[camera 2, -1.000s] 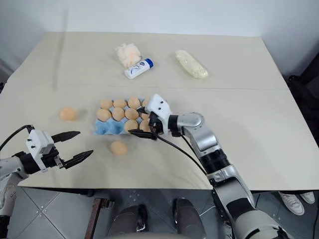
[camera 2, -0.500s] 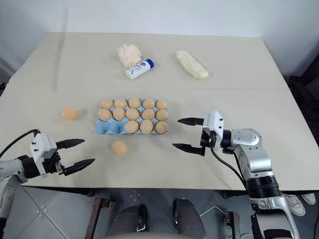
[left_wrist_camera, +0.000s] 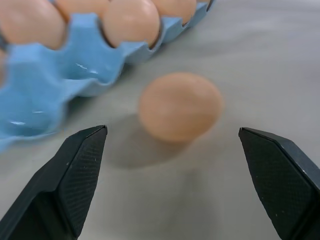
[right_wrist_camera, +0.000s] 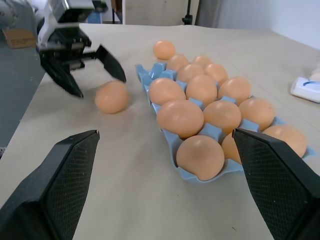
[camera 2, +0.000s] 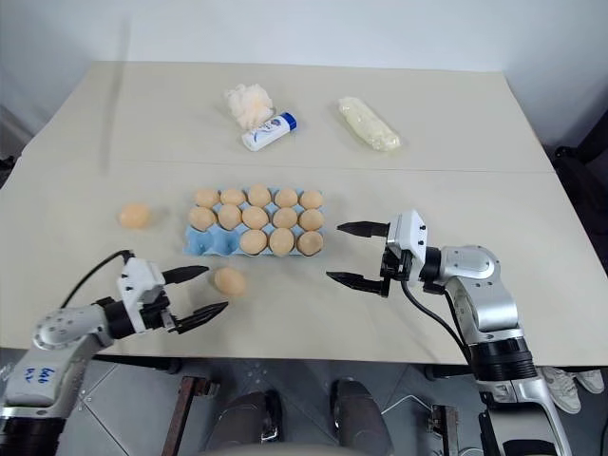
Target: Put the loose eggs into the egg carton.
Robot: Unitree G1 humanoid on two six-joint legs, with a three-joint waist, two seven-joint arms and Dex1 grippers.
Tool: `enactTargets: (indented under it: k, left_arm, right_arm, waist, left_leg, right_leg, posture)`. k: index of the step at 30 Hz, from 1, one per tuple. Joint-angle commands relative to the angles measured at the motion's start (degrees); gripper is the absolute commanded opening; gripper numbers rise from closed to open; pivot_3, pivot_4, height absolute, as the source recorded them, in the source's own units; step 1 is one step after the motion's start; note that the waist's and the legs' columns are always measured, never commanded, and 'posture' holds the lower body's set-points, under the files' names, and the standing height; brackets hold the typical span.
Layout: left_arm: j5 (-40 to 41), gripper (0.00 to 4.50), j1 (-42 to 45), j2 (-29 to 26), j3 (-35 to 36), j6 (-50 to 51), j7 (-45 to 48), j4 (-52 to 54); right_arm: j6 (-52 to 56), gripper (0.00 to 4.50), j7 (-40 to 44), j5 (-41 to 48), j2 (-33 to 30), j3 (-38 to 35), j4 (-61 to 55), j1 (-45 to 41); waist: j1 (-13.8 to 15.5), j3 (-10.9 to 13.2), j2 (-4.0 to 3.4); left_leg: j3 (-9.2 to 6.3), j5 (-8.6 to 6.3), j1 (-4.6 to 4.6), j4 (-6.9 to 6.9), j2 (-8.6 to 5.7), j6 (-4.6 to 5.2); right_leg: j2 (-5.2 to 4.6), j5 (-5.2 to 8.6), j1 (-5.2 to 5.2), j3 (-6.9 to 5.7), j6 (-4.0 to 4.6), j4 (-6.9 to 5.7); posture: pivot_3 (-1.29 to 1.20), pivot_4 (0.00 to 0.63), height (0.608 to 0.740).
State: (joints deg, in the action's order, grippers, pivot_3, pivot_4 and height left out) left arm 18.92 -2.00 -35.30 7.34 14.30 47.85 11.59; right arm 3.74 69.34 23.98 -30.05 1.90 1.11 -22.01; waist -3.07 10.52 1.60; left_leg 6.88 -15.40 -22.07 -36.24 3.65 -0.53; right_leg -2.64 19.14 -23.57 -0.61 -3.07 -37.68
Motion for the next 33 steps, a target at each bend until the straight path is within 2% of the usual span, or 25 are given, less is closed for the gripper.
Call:
enactTargets:
  k: [1,5,8,11,16,19,24,28,33]
  left_arm:
    - [-5.5,4.50,2.5,3.9,-4.9,-0.9,-6.4,-0.4]
    - [-6.1,4.50,4.8,9.2,-6.1,-0.9,-10.8,-1.3]
    - [-6.9,4.50,4.4,9.8,-7.2,-1.4,-11.2,-0.5]
    - [-6.5,3.85,2.6,9.0,-6.1,-2.3,-11.0,0.2]
    - [-2.1,2.42,-0.8,6.9,-2.0,-5.3,-7.2,3.0]
    - [1.9,2.34,-0.7,6.5,-0.5,-6.2,-4.6,5.7]
    - [0.8,2.34,6.7,7.4,-0.2,-5.9,-7.8,4.6]
    - [-0.9,2.34,14.1,7.9,-1.2,-5.4,-9.4,-1.7]
    - [-2.6,2.34,18.8,6.8,-2.4,-8.2,-6.4,-10.4]
  right_arm:
    - [-0.2,4.46,-0.6,0.9,-0.2,-0.6,-2.9,0.3]
    - [0.5,4.46,-1.4,1.3,0.3,-0.4,-4.5,1.4]
    - [0.8,4.46,-2.0,1.4,0.4,-0.3,-5.2,2.0]
    - [1.0,4.50,-2.6,1.3,0.7,-0.2,-5.5,2.4]
    - [0.8,4.50,-3.1,0.8,1.3,0.3,-5.3,2.5]
    - [0.9,4.50,-3.1,0.6,1.6,0.8,-5.0,2.5]
    - [1.2,4.50,-3.6,0.3,1.8,1.7,-5.0,2.3]
    - [1.4,4.50,-4.2,0.2,1.9,2.3,-5.2,2.0]
    - [1.9,4.50,-5.2,0.2,1.9,2.4,-6.0,1.8]
  waist:
    - [0.1,0.0,0.00]
    - [0.4,0.0,0.00]
    - [0.2,0.0,0.01]
    - [0.1,0.0,0.01]
    - [0.0,0.0,0.00]
    - [0.1,0.0,0.01]
    - [1.1,0.0,0.01]
    - [1.5,0.0,0.00]
    - [1.3,0.0,0.01]
  left_leg:
    - [0.00,0.01,-0.01,-0.03,-0.01,0.01]
    - [-0.02,0.03,-0.01,-0.22,-0.01,0.05]
    - [0.00,0.03,0.00,-0.23,-0.01,0.05]
    - [-0.01,0.03,0.01,-0.22,0.00,0.05]
    - [-0.01,0.02,0.01,-0.21,0.02,0.04]
    - [-0.02,0.02,0.00,-0.21,0.02,0.04]
    - [-0.03,0.05,0.01,-0.23,-0.02,0.08]
    - [-0.01,0.06,0.01,-0.25,-0.04,0.09]
    - [0.03,0.02,0.00,-0.25,0.01,0.05]
  right_leg:
    - [0.01,0.00,0.00,0.00,-0.01,-0.01]
    - [0.04,-0.03,0.07,0.02,-0.05,-0.08]
    - [0.05,-0.04,0.07,0.05,-0.07,-0.09]
    - [0.06,-0.04,0.07,0.05,-0.07,-0.10]
    - [0.06,-0.04,0.07,0.05,-0.06,-0.10]
    - [0.04,-0.03,0.07,0.04,-0.06,-0.08]
    - [0.02,-0.04,0.12,0.03,-0.05,-0.06]
    - [0.03,-0.06,0.12,0.04,-0.07,-0.07]
    - [0.13,-0.07,0.08,0.05,-0.09,-0.07]
  posture:
    - [0.00,0.150,0.740]
    - [0.00,0.150,0.740]
    - [0.00,0.150,0.740]
    - [0.00,0.150,0.740]
    - [0.00,0.150,0.740]
    - [0.00,0.150,0.740]
    - [0.00,0.150,0.740]
    - [0.00,0.150,0.740]
    - [0.00,0.150,0.740]
